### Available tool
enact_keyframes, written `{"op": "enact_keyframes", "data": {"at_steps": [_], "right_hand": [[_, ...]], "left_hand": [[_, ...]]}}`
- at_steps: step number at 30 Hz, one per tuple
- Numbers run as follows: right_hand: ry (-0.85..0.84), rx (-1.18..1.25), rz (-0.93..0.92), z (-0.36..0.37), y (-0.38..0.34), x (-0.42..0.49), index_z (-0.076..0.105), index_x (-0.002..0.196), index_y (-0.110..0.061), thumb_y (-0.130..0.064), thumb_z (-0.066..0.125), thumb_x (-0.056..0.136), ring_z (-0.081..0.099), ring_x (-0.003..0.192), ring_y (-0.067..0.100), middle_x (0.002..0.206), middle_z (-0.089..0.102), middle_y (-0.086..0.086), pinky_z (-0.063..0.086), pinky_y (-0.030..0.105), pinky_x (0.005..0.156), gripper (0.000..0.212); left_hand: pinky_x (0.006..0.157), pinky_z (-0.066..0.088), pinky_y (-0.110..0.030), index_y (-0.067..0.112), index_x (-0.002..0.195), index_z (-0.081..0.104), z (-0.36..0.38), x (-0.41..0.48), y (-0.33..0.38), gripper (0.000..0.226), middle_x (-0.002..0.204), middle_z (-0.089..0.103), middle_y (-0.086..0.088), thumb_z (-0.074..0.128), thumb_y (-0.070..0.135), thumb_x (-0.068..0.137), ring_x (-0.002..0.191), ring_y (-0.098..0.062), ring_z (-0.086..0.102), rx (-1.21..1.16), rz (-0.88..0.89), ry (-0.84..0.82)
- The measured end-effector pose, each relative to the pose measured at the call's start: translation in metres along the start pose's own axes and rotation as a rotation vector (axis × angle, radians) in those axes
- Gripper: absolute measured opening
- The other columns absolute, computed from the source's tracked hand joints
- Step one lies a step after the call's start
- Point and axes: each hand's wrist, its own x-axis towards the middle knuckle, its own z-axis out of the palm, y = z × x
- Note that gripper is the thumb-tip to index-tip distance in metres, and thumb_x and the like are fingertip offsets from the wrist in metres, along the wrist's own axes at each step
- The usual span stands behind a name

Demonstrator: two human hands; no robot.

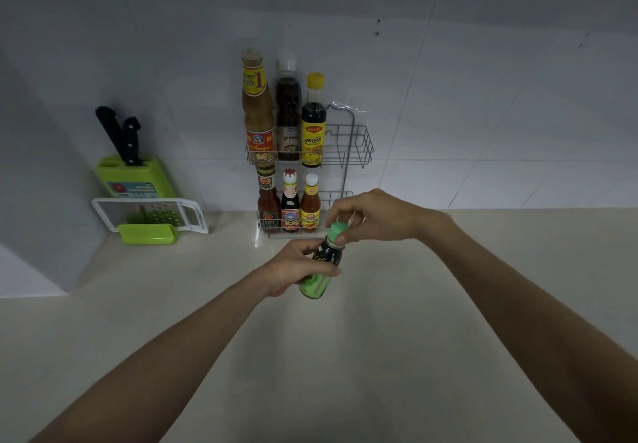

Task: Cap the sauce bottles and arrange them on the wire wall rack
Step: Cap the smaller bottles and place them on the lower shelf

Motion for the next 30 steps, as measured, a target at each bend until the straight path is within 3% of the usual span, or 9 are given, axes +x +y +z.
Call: {"op": "enact_keyframes", "data": {"at_steps": [4, 8, 10, 15, 18, 21, 24, 26, 30], "right_hand": [[0.024, -0.024, 0.052, 0.013, 0.002, 0.005, 0.066, 0.092, -0.019, -0.029, 0.081, 0.075, 0.068, 0.058, 0.011, 0.069, 0.072, -0.005, 0.056, 0.029, 0.066, 0.026], [-0.015, -0.036, -0.042, 0.012, 0.003, 0.002, 0.067, 0.102, -0.023, -0.025, 0.079, 0.077, 0.068, 0.084, 0.007, 0.090, 0.071, -0.009, 0.052, 0.021, 0.078, 0.027], [-0.024, -0.013, -0.073, 0.010, 0.002, 0.001, 0.068, 0.104, -0.023, -0.021, 0.079, 0.078, 0.067, 0.087, 0.003, 0.095, 0.069, -0.012, 0.051, 0.017, 0.080, 0.029], [0.033, 0.039, 0.059, 0.013, -0.001, 0.006, 0.061, 0.096, -0.017, -0.031, 0.075, 0.082, 0.071, 0.059, 0.010, 0.068, 0.071, -0.005, 0.058, 0.028, 0.067, 0.025], [0.015, 0.083, 0.054, 0.016, 0.002, 0.003, 0.061, 0.102, -0.012, -0.029, 0.071, 0.086, 0.073, 0.063, 0.013, 0.068, 0.070, -0.003, 0.058, 0.027, 0.068, 0.026], [-0.025, 0.234, 0.065, 0.011, 0.004, -0.001, 0.061, 0.111, -0.009, -0.024, 0.067, 0.090, 0.075, 0.075, 0.017, 0.080, 0.073, 0.002, 0.059, 0.029, 0.077, 0.027], [-0.051, 0.380, 0.002, 0.002, 0.003, -0.002, 0.060, 0.119, -0.009, -0.015, 0.063, 0.092, 0.071, 0.096, 0.026, 0.103, 0.070, 0.015, 0.058, 0.040, 0.089, 0.027], [-0.089, 0.408, -0.048, -0.003, 0.002, -0.002, 0.058, 0.122, -0.011, -0.010, 0.060, 0.094, 0.065, 0.106, 0.030, 0.114, 0.066, 0.018, 0.054, 0.045, 0.094, 0.028], [-0.155, 0.475, -0.103, -0.007, -0.002, -0.005, 0.053, 0.122, -0.008, -0.001, 0.056, 0.094, 0.061, 0.106, 0.019, 0.117, 0.063, 0.014, 0.049, 0.043, 0.097, 0.029]], "left_hand": [[0.073, 0.050, -0.023, 0.019, 0.113, 0.071, 0.002, -0.002, -0.007, 0.046, 0.100, 0.070, -0.001, 0.081, 0.006, 0.070, 0.090, -0.015, 0.063, 0.049, 0.010, -0.012], [0.079, 0.049, -0.033, 0.028, 0.111, 0.072, 0.001, -0.005, -0.012, 0.044, 0.105, 0.067, 0.000, 0.078, 0.007, 0.072, 0.095, -0.019, 0.061, 0.003, -0.045, -0.062], [0.081, 0.049, -0.035, 0.029, 0.110, 0.072, -0.001, -0.005, -0.011, 0.044, 0.105, 0.067, 0.000, 0.078, 0.007, 0.072, 0.098, -0.021, 0.061, -0.007, -0.045, -0.084], [0.069, 0.050, -0.022, 0.020, 0.109, 0.072, 0.005, -0.002, -0.007, 0.041, 0.093, 0.069, 0.002, 0.080, 0.006, 0.071, 0.086, -0.013, 0.063, -0.012, 0.055, 0.062], [0.074, 0.050, -0.026, 0.020, 0.099, 0.074, 0.004, -0.003, -0.009, 0.033, 0.088, 0.069, 0.000, 0.081, 0.007, 0.069, 0.085, -0.014, 0.063, -0.020, 0.052, 0.060], [0.074, 0.049, -0.032, 0.011, 0.094, 0.072, 0.001, -0.007, -0.007, 0.031, 0.086, 0.067, -0.008, 0.077, 0.009, 0.064, 0.079, -0.021, 0.062, -0.110, 0.016, -0.045], [0.068, 0.050, -0.032, 0.005, 0.115, 0.065, -0.003, -0.009, -0.004, 0.052, 0.084, 0.065, -0.008, 0.069, 0.011, 0.064, 0.071, -0.021, 0.060, -0.304, -0.025, -0.241], [0.069, 0.050, -0.032, 0.008, 0.118, 0.062, -0.005, -0.010, -0.002, 0.056, 0.081, 0.063, -0.005, 0.066, 0.014, 0.063, 0.069, -0.019, 0.058, -0.405, -0.032, -0.371], [0.067, 0.049, -0.031, 0.007, 0.111, 0.067, -0.007, -0.009, -0.003, 0.062, 0.077, 0.061, -0.006, 0.075, 0.017, 0.051, 0.065, -0.019, 0.056, -0.583, -0.062, -0.543]]}}
